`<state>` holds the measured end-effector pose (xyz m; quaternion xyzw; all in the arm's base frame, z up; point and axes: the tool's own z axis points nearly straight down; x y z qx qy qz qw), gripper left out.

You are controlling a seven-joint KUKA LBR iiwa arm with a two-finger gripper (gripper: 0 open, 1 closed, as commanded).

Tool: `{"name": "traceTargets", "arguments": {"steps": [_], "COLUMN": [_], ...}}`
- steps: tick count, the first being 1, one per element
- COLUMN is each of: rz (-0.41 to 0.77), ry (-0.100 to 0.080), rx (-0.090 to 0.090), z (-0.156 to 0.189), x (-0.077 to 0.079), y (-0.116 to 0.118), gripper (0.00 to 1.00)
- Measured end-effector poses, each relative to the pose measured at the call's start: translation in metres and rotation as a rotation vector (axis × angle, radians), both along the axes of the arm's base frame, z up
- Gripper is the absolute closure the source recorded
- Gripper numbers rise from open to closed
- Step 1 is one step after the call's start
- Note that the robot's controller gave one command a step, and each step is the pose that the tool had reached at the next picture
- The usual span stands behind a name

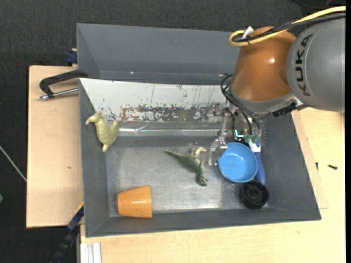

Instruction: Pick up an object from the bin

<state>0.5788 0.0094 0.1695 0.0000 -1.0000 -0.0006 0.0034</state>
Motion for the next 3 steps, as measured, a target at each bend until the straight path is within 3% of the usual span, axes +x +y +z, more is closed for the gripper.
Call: {"name": "traceTargets", "arguments": {"steps": [1, 2, 3], "rz": [-0.139, -0.137, -0.057], "ry": [-0.004, 0.004, -0.022], "rx": [-0.001, -0.003, -0.001], "z": [-0.092, -0.088, 0.028], "x": [-0.017, -0.018, -0.014], "y": [-0.022, -0.022, -0.024], "gripper": [0.0, 1.0, 1.0]}}
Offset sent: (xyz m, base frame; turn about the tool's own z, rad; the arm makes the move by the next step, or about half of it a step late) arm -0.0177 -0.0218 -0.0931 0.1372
